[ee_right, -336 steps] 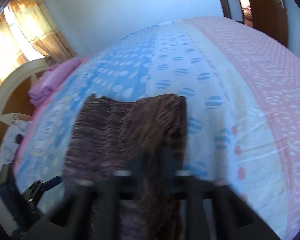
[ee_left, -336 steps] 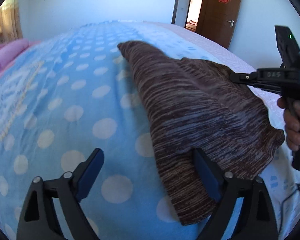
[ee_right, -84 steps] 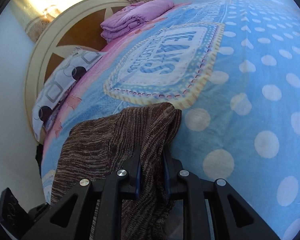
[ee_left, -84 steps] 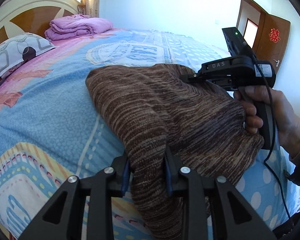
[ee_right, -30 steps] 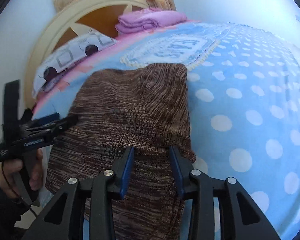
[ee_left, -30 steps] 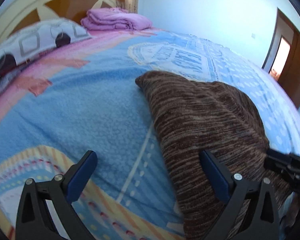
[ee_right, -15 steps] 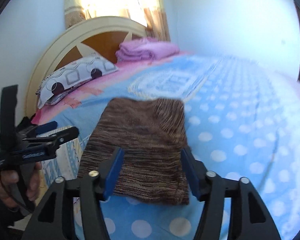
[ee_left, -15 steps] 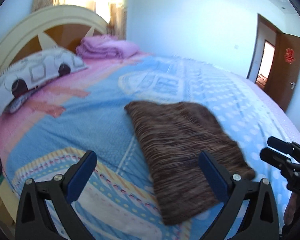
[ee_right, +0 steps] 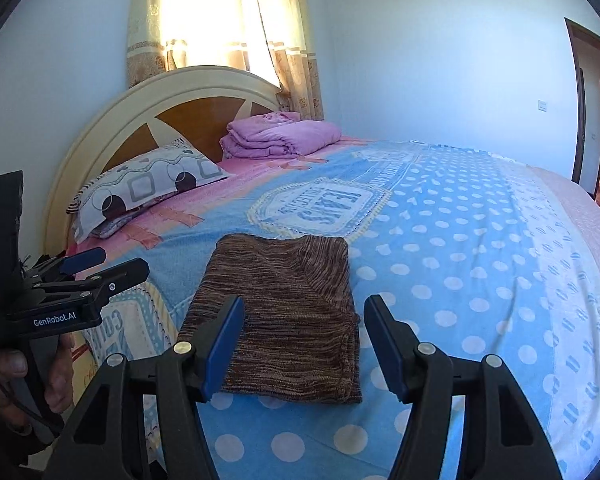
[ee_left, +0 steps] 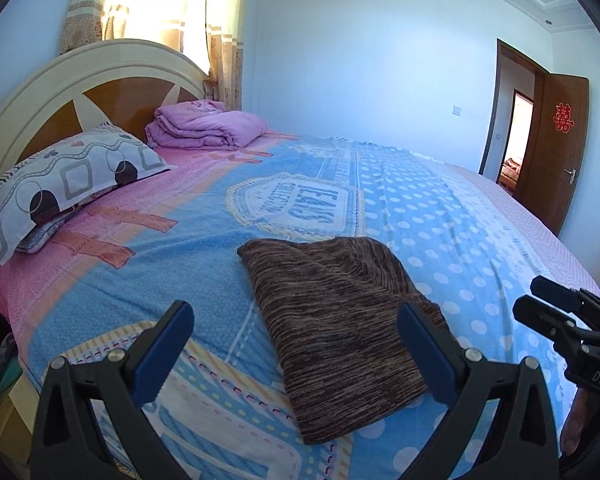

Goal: Fold small clothes

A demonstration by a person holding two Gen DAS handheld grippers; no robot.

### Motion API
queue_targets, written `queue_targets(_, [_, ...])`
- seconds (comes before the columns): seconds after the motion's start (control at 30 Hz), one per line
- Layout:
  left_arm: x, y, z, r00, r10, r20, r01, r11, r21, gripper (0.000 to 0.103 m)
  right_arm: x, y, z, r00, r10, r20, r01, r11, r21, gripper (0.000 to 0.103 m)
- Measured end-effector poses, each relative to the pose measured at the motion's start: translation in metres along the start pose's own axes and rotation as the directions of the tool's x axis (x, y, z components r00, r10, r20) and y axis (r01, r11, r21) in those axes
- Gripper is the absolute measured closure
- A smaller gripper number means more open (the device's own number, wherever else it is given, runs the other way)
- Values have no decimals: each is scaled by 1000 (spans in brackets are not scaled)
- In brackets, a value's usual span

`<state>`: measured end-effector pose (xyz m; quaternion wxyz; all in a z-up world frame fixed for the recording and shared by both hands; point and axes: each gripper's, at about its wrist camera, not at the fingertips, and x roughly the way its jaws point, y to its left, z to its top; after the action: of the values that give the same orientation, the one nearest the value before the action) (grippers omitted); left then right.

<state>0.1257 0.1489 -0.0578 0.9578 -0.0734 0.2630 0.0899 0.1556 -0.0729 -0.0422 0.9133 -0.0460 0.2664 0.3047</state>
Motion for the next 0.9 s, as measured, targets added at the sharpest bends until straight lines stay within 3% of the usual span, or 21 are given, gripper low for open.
queue_targets(0.9, [0, -3, -4, 1000, 3, -7, -3, 1000, 19, 0, -4, 3, -2, 1000, 18, -6, -18, 1000, 5, 39])
